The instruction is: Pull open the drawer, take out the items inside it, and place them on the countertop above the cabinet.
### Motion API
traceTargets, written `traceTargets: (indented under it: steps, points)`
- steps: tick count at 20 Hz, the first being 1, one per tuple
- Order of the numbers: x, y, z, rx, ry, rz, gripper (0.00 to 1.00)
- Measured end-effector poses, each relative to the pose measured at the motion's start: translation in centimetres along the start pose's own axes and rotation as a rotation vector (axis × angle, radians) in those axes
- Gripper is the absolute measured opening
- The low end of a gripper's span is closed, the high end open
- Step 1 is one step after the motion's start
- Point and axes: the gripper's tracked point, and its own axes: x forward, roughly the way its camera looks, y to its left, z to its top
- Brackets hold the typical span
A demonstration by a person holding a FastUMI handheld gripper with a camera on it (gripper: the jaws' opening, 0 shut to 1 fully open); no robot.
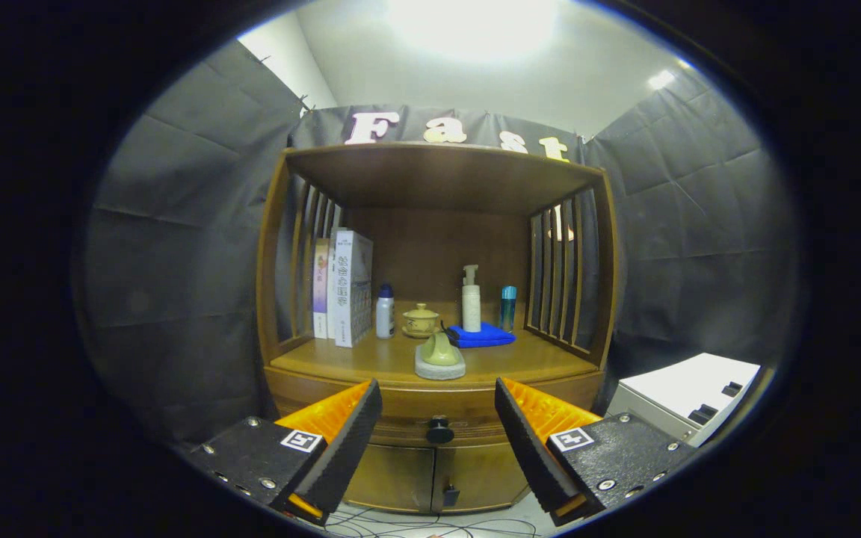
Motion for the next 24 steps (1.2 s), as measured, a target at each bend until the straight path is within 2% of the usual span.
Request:
traceTargets:
  steps: [7, 14, 24]
  points:
    - [-4.4, 0.8, 1.4, -0.018, -0.011, 0.028, 0.95]
    - [-5.4, 0.1, 3.8, -0.005, -0.064, 0.014, 0.95]
    - [-5.5, 0.6, 4.0, 0.015, -0.064, 0.037, 0.95]
